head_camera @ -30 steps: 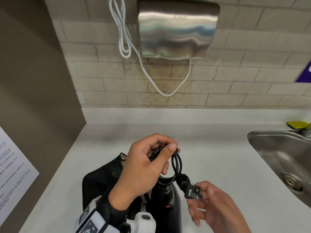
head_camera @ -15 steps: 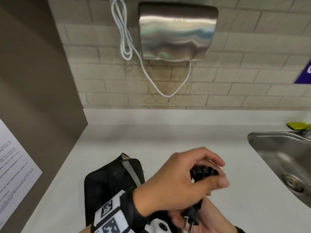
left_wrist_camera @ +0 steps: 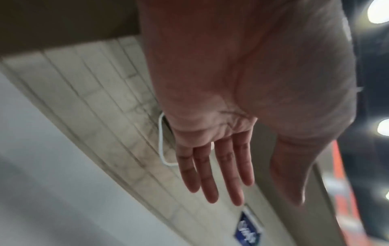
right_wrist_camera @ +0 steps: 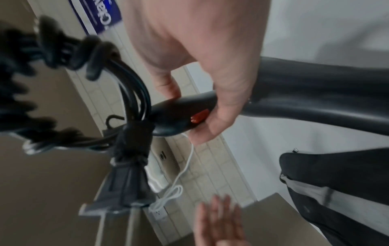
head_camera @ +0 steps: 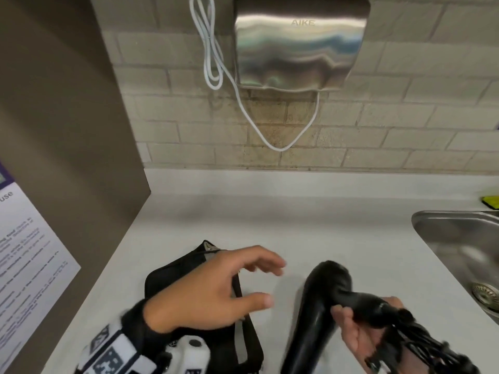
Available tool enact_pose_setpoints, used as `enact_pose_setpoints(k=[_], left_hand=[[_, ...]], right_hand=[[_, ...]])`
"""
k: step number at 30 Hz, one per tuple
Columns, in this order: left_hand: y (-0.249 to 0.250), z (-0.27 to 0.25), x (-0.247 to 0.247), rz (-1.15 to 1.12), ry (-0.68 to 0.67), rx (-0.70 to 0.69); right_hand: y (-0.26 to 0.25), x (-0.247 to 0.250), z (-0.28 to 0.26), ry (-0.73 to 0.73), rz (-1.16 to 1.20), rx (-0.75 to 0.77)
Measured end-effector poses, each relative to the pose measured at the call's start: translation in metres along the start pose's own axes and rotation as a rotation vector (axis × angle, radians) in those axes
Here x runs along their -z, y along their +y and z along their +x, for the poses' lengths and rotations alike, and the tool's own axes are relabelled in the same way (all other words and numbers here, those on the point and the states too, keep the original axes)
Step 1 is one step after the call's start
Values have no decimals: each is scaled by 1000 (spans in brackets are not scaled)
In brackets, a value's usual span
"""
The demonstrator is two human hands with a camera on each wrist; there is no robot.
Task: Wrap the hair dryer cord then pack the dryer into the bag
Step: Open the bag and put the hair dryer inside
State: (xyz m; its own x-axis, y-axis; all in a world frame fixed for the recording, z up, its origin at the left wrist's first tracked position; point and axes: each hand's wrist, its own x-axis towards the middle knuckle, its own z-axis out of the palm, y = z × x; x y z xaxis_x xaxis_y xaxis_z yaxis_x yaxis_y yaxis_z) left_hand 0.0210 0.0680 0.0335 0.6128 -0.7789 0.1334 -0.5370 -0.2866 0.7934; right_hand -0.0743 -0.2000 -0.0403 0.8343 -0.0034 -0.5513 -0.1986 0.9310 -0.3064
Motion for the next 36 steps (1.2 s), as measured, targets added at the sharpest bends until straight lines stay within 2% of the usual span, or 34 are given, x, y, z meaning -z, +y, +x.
enact_pose_setpoints(k=[3,6,7,8,10,13,14,15,17,18,19,20,21,23,28,32,36], left_hand=[[-44,-14,18,301,-164,176],[-77,-26,33,439,-383,337],[-85,-29,36,470,-404,374],[-93,-30,39,504,-399,398],[-106,-29,41,590,-346,415],[-121,-24,40,675,-265,396],[-125,-22,39,688,-258,374],[-129,-21,38,698,-254,342],[-134,-21,37,683,-214,280],[-134,-20,38,667,-172,262],[-133,-19,39,654,-126,245],[-130,-17,40,643,-77,229],[-129,-14,41,632,-25,200],[-125,-8,40,618,82,141],[-109,9,39,605,274,42],[-93,17,46,582,423,-32],[-65,16,65,573,535,-76]], right_hand=[[-6,8,0,5,-40,110],[-5,11,-5,-153,95,146],[-7,16,-1,-230,92,130],[-8,15,1,-213,31,128],[2,22,5,-144,-105,249],[-6,53,21,-400,-269,351],[-7,60,27,-425,-294,386],[-8,68,30,-394,-308,411],[-8,78,31,-198,-309,400],[-6,76,33,-61,-292,345],[-3,73,38,4,-229,234],[0,72,42,75,-246,202],[3,67,39,159,-244,243],[9,53,28,185,-206,250],[29,60,34,313,-397,288],[21,49,16,316,-573,207],[19,42,6,299,-607,250]])
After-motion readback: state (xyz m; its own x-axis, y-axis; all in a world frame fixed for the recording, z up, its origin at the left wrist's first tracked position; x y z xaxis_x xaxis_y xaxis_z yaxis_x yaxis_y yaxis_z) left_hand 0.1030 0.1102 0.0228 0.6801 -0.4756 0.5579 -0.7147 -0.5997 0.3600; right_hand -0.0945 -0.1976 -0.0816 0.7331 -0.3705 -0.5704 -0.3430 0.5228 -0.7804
